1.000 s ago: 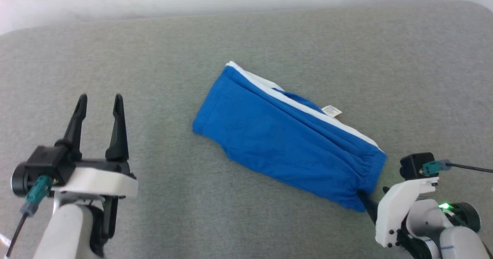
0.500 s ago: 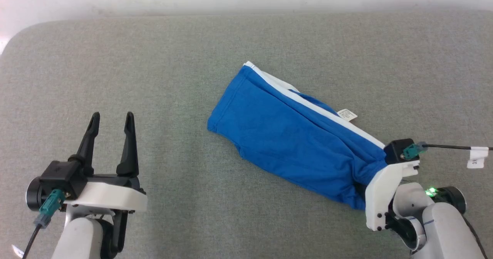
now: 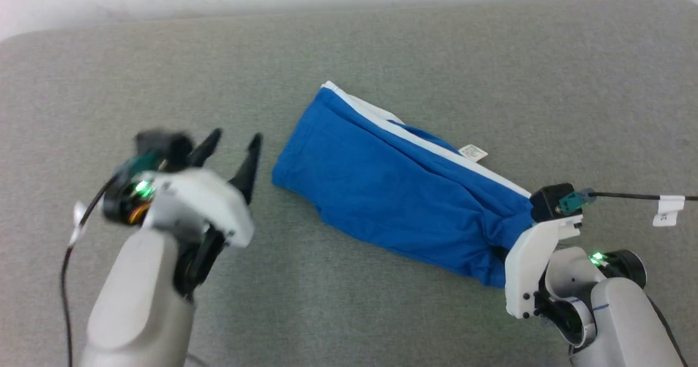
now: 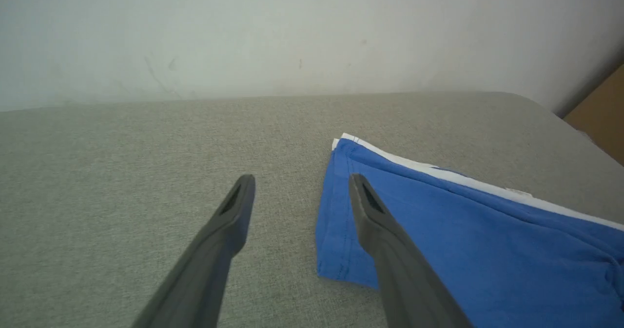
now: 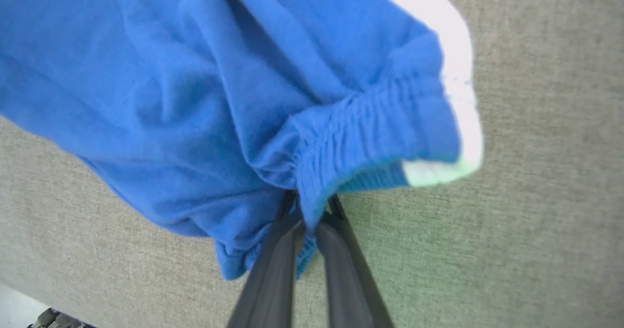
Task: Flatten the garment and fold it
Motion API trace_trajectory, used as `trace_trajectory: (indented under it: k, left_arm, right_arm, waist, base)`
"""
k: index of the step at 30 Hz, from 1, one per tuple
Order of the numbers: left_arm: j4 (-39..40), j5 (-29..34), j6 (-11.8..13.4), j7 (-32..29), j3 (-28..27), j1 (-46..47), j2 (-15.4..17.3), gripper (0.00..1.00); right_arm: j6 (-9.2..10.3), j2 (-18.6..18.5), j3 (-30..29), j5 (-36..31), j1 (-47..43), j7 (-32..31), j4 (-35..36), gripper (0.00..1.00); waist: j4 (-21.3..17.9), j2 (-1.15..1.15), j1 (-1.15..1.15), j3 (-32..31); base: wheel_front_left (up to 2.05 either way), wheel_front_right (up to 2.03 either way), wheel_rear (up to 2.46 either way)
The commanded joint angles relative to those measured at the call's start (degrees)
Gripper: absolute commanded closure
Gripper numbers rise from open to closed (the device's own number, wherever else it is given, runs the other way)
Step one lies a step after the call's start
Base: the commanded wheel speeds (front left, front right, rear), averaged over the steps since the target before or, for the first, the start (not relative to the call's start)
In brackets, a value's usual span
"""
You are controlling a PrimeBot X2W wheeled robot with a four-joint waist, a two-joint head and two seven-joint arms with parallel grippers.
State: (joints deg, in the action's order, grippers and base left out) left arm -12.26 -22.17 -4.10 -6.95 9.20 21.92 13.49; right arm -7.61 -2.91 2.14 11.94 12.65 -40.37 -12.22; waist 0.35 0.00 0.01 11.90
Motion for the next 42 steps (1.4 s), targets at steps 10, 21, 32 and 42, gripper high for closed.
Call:
trace_trajectory:
  k: [10, 21, 32, 42]
  left_arm:
    - [-13.04, 1.68, 1.57, -33.68, 8.93, 14.75, 0.16, 0.0]
    - [-17.85, -1.91, 0.76, -40.78, 9.08, 11.57, 0.7, 1.0]
    - [-14.04, -10.18, 1.84, -36.16, 0.95, 8.9, 0.22, 1.0]
    - [0.0, -16.2, 3.87, -28.71, -6.15, -3.54, -1.61, 1.0]
  right_arm:
    - [0.12, 0.03, 2.8, 1.53, 1.52, -1.39, 3.1, 1.0]
    - [0.12, 0.03, 3.53, 2.24, 1.15, -0.73, 3.43, 1.0]
    - [0.12, 0.03, 3.97, 1.02, 2.42, -2.2, 3.71, 1.0]
    - [0.12, -4.25, 4.44, 0.68, 3.15, -7.23, 3.66, 1.0]
  waist:
    - [-5.72, 0.0, -0.01, 4.16]
    - [-7.87, 0.0, -0.01, 5.49]
    - [-4.45, 0.0, -0.01, 1.84]
    - [1.99, 0.0, -0.01, -2.15]
  base:
    - [0.0, 0.0, 0.0]
    - [0.0, 0.0, 0.0]
    - [0.0, 0.0, 0.0]
    - [0.0, 0.0, 0.0]
